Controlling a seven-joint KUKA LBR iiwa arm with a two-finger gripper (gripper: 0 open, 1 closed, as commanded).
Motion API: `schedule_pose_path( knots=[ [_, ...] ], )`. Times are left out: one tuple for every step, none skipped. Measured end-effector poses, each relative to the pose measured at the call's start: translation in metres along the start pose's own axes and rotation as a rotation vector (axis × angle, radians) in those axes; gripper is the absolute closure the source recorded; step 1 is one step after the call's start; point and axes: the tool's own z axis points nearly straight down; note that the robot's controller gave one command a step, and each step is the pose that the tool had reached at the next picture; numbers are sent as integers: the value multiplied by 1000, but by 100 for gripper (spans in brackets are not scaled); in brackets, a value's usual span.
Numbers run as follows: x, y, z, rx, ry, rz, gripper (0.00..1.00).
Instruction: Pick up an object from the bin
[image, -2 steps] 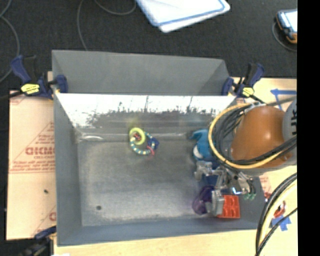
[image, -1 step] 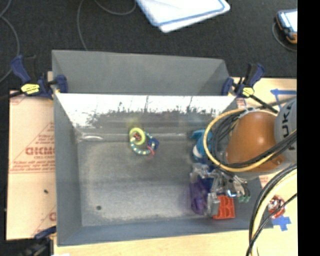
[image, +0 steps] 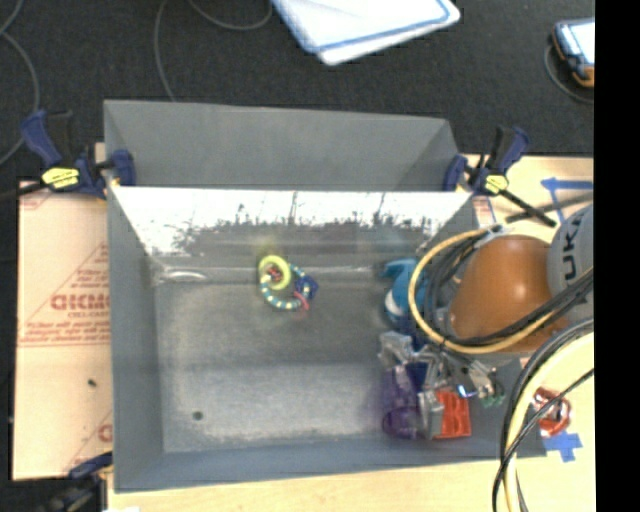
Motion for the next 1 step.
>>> schedule_pose_path(
  knots=[
    [-3,-6,12,-5,2,-91,0]
  ],
)
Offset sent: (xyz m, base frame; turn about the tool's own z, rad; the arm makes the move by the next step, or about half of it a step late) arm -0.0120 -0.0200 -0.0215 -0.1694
